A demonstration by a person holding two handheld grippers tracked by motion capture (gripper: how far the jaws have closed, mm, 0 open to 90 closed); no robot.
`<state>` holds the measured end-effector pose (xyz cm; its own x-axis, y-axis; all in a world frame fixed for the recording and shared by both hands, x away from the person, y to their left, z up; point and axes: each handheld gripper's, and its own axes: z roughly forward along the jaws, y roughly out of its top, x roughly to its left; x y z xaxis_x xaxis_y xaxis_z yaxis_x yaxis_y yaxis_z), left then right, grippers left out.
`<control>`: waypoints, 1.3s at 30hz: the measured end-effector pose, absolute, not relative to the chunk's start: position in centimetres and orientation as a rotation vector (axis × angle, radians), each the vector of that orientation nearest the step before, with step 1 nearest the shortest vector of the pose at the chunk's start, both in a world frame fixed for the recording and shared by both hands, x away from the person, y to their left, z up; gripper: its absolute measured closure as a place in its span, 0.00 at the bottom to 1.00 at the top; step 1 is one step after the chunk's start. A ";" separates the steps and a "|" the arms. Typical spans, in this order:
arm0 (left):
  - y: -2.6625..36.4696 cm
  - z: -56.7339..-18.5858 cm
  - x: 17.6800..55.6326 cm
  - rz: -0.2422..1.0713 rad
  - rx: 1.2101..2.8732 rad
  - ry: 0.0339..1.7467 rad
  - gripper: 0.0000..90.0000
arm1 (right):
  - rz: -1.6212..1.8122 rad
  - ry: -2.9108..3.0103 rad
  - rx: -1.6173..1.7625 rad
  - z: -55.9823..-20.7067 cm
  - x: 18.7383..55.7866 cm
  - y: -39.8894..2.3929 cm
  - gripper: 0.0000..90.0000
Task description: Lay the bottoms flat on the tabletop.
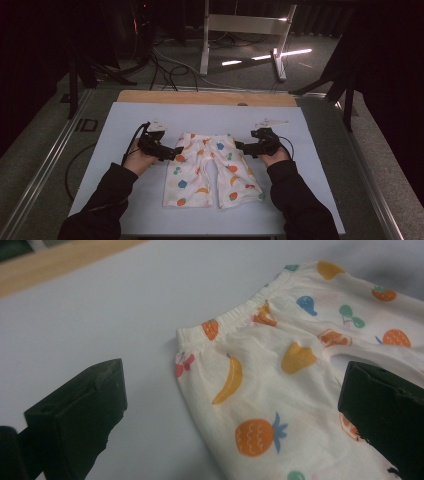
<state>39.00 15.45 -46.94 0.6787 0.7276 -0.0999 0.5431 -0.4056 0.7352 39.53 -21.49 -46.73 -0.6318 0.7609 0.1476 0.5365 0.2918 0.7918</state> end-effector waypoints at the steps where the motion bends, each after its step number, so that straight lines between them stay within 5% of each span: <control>1: 15.4 -47.1 39.4 0.281 2.107 0.981 0.00 | 1.267 2.299 1.210 -46.9 39.9 -21.3 0.15; 6: 14.6 -48.2 41.0 0.261 2.097 1.070 0.01 | 1.224 2.324 1.272 -48.0 41.5 -20.2 0.27; 13: 14.4 -50.0 43.1 0.243 2.072 1.162 0.22 | 1.134 2.346 1.388 -49.6 43.9 -19.4 0.52; 20: 13.7 -51.7 43.7 0.235 2.114 1.156 0.43 | 1.007 2.432 1.369 -51.0 44.6 -18.0 0.68; 25: 13.2 -52.1 43.8 0.293 2.135 1.107 0.54 | 0.918 2.448 1.320 -51.4 44.5 -17.9 0.98; 32: 12.3 -52.2 43.8 0.360 2.159 1.068 0.94 | 0.925 2.435 1.319 -51.2 44.5 -18.3 0.99; 39: 11.8 -51.8 43.9 0.386 2.154 1.040 0.98 | 0.947 2.411 1.327 -51.1 44.7 -18.8 0.99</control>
